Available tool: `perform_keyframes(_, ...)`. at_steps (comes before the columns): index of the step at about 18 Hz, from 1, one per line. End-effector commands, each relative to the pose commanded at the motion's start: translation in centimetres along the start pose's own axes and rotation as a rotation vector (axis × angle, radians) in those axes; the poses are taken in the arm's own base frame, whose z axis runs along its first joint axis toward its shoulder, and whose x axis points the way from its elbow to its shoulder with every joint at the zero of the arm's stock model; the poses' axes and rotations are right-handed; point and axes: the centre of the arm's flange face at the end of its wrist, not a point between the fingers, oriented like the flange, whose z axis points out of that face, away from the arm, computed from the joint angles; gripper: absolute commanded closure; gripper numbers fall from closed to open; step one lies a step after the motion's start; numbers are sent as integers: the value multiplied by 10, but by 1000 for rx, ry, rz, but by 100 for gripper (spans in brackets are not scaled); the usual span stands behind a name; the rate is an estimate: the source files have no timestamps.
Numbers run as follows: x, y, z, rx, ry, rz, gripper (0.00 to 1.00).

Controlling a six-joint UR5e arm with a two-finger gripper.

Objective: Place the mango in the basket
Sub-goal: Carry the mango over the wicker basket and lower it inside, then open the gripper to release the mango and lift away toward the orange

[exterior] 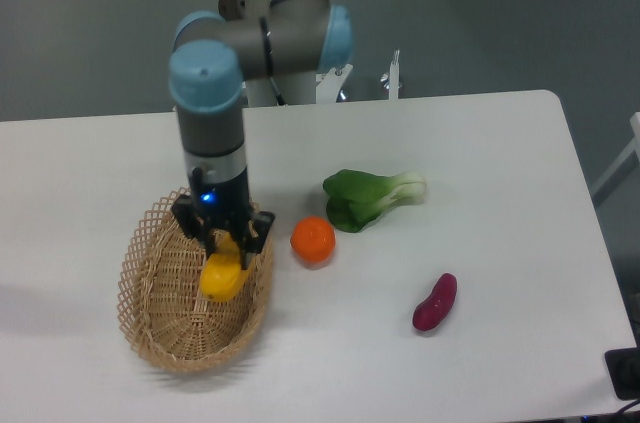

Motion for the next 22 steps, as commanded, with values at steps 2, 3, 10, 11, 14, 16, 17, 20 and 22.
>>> perform_keyframes(2, 5, 1, 11, -18, 8, 8, 67)
perform_keyframes(3, 6, 1, 14, -22, 10, 9, 67)
perform_keyframes(10, 37, -3, 30, -45, 33, 46, 66)
perform_keyframes(11, 38, -2, 32, -49, 35, 49, 66)
perform_keyframes(14, 39, -1, 32, -49, 36, 52, 62)
perform_keyframes(16, 39, -1, 31, -50, 34, 52, 57)
perform_keyframes(17, 39, -1, 32, -51, 35, 52, 50)
perform_keyframes(20, 38, -6, 28, -38, 31, 55, 2)
perform_keyframes(22, 37, -7, 26, -34, 29, 53, 0)
